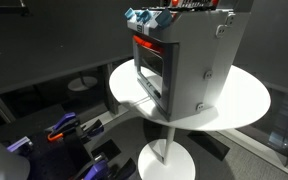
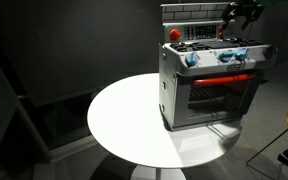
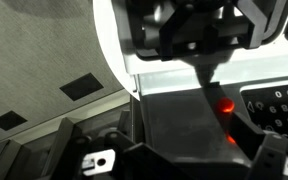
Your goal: Press the top orange button on the microwave oven controlling panel of the stove
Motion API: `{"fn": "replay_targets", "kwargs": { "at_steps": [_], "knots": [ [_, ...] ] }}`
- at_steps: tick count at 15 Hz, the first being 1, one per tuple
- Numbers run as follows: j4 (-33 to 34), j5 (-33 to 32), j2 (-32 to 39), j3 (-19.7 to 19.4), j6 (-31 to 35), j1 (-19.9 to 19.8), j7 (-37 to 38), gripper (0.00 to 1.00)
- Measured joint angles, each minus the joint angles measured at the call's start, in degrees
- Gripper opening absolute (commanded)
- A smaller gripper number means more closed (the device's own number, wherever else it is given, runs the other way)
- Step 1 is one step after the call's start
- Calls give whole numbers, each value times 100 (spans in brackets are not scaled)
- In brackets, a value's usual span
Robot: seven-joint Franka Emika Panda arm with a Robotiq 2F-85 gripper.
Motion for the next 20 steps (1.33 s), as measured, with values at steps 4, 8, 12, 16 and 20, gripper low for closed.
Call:
{"fn": "replay_targets", "kwargs": {
  "at_steps": [4, 8, 12, 16, 20],
  "knots": [
    [112, 0, 119, 0, -1, 11, 0, 100],
    [160, 0, 182, 0, -11, 22, 0, 100],
    [225, 33, 160, -4, -216, 24, 0, 100],
    [244, 89, -66, -28, -972, 22, 0, 100],
    [263, 131, -424, -53, -2110, 10, -1, 100]
  ]
}}
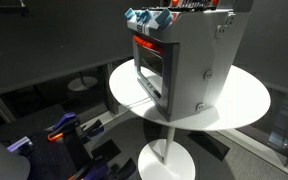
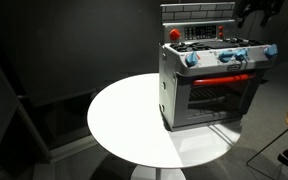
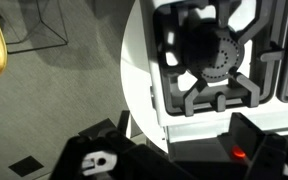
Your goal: Press the top orange button on the microwave oven controlling panel of the stove
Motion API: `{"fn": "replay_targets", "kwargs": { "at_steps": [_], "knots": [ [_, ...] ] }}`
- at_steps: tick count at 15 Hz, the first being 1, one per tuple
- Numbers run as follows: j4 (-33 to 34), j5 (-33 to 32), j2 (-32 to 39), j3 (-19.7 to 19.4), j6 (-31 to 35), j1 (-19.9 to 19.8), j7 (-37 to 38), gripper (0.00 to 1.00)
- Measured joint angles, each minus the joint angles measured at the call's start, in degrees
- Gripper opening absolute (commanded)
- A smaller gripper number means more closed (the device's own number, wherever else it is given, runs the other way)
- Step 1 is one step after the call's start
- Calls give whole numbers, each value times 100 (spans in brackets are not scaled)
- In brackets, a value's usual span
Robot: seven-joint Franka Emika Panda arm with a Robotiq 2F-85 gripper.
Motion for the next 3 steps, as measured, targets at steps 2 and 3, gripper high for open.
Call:
{"fn": "replay_targets", "kwargs": {
  "at_steps": [2, 3],
  "knots": [
    [39, 0, -154, -7, -502, -5, 0, 100],
    [68, 0, -207, -11, -701, -7, 0, 100]
  ]
}}
